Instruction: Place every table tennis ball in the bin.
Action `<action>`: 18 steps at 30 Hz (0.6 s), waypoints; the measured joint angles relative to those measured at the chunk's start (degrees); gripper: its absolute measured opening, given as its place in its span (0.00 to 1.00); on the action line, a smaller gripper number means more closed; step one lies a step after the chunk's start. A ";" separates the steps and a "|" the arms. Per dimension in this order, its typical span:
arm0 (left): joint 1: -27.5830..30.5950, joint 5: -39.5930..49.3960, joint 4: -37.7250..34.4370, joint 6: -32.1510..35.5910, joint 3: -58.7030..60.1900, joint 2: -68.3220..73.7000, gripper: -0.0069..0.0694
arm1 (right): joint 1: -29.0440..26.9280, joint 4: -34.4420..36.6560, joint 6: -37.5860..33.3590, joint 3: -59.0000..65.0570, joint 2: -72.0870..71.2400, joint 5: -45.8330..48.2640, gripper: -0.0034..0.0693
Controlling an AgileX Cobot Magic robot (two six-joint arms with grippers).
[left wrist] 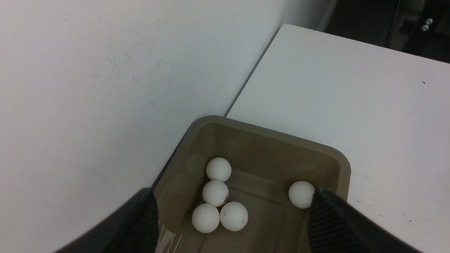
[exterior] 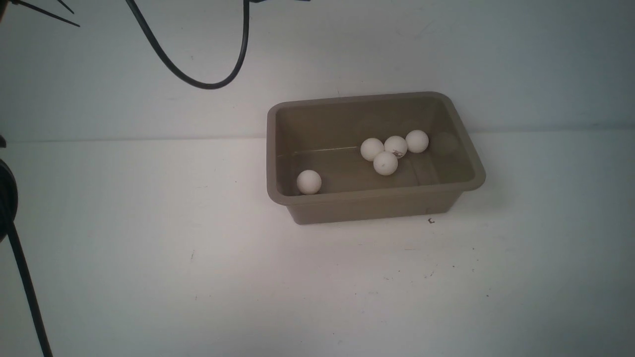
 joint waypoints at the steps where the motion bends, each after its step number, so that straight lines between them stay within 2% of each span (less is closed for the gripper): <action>1: 0.00 0.00 -0.06 0.00 0.00 0.00 0.77 | 0.00 0.00 0.00 0.00 0.00 0.00 0.86; 8: 0.00 0.00 -4.58 0.05 0.00 0.01 0.77 | 0.00 0.16 0.00 0.00 0.00 0.00 0.86; 12: 0.00 -0.06 -13.09 -0.03 0.00 0.01 0.77 | 0.00 0.16 0.00 0.00 0.00 0.00 0.86; 18: 0.00 -0.06 -19.66 -0.29 0.00 0.01 0.77 | 0.00 0.20 0.00 0.00 0.00 0.00 0.86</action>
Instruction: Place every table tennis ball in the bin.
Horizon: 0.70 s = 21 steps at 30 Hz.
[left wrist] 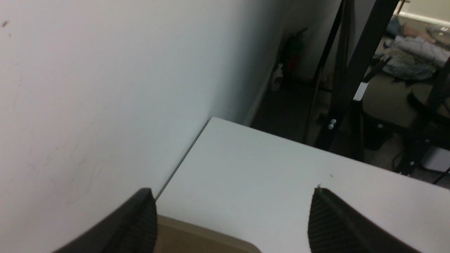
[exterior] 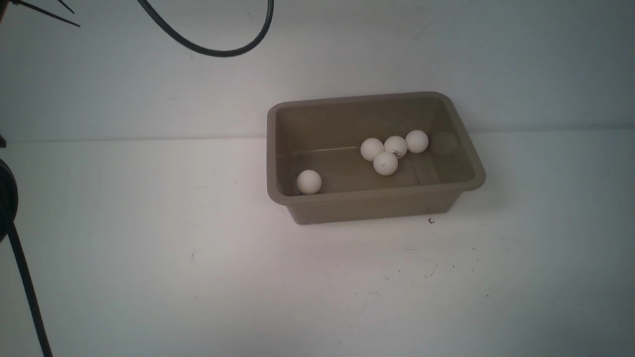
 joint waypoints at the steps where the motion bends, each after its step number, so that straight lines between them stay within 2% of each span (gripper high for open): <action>1: 0.00 0.00 -1.20 -0.18 0.00 0.00 0.77 | 0.00 0.00 0.00 0.00 0.00 0.00 0.86; 7: -0.55 -0.14 -3.54 -0.21 0.00 0.12 0.77 | 0.00 0.02 -0.06 0.00 0.00 0.00 0.86; 10: -2.64 -0.37 -2.99 1.67 0.00 0.79 0.77 | 0.00 0.07 -0.27 0.00 0.00 0.00 0.86; 14: -6.40 -3.70 -0.52 1.99 0.00 1.69 0.77 | 0.00 0.14 -0.29 0.00 0.00 0.00 0.86; 18: -7.70 -6.36 0.86 0.32 0.00 1.60 0.77 | 0.00 0.20 -0.29 0.00 0.00 0.00 0.86; 21: -8.34 -9.21 6.32 -3.93 0.34 -0.08 0.77 | 0.00 0.20 -0.29 0.00 0.00 0.00 0.86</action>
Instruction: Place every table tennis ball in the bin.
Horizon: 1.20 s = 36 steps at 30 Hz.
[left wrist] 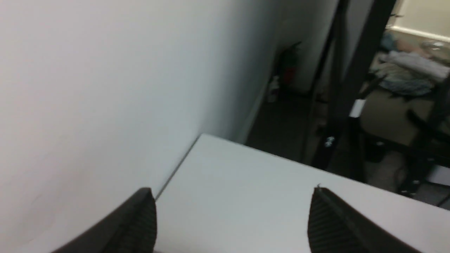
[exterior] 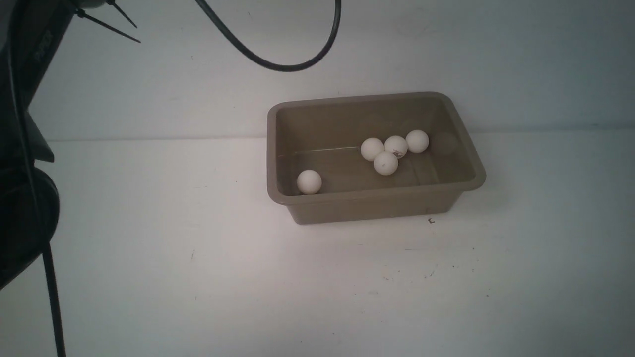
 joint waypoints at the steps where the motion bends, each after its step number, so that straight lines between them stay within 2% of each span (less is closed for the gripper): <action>1: -0.25 -0.85 3.15 -1.81 0.57 -1.40 0.77 | 0.00 0.00 0.00 0.00 0.00 0.00 0.86; 6: -0.43 -4.98 16.73 -10.29 7.01 -10.56 0.77 | 0.00 0.00 0.00 0.00 0.00 0.00 0.86; 7: -0.43 -4.98 17.27 -10.46 7.40 -10.56 0.77 | 0.00 0.00 0.00 0.00 0.00 0.00 0.86; 10: -0.43 -8.95 26.30 -14.23 18.00 -19.58 0.77 | 0.00 0.00 0.00 0.00 0.00 0.00 0.86; 16: -0.26 -19.41 35.78 -18.47 42.35 -34.01 0.77 | 0.00 0.00 0.00 0.00 0.00 0.00 0.86; 18: -0.26 -21.24 36.80 -18.71 47.94 -36.47 0.77 | 0.00 0.00 0.00 0.00 0.00 0.00 0.86; 19: -0.26 -24.48 38.20 -18.84 56.16 -40.83 0.77 | 0.00 0.00 0.00 0.00 0.00 0.00 0.86; 22: -0.26 -29.10 38.89 -18.78 67.07 -47.14 0.77 | 0.00 0.00 0.00 0.00 0.00 0.00 0.86; 30: -0.26 -50.67 38.63 -18.73 98.85 -65.38 0.77 | 0.00 0.00 0.00 0.00 0.00 0.00 0.86; 36: 4.13 -62.55 32.55 -20.97 116.42 -80.40 0.77 | 0.00 0.00 0.00 0.00 0.00 0.00 0.86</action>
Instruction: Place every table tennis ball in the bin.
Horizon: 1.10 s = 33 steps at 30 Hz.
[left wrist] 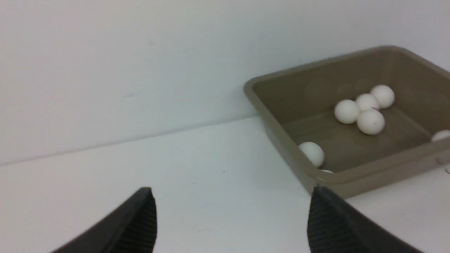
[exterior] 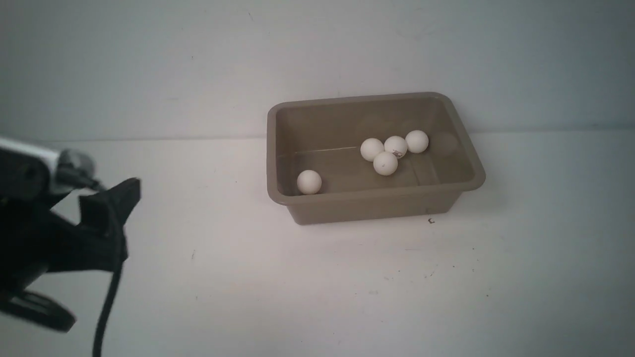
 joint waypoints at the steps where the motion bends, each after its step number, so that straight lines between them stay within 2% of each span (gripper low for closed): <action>1: 0.97 -0.87 -0.87 -0.08 1.54 -2.13 0.77 | 0.00 0.05 0.00 0.00 0.00 0.00 0.86; 7: 8.06 -1.08 -3.52 -0.09 12.57 -16.65 0.77 | 0.00 0.05 0.00 0.00 0.00 0.00 0.86; 14: 15.43 6.96 -4.34 0.57 17.81 -28.85 0.77 | 0.00 0.05 0.00 0.00 0.00 0.00 0.86; 23: 16.17 13.48 -4.22 4.55 21.74 -39.37 0.77 | 0.00 0.05 0.00 0.00 0.00 0.00 0.86; 33: 16.17 18.35 -1.97 5.29 21.80 -42.31 0.77 | 0.00 0.05 0.00 0.00 0.00 0.00 0.86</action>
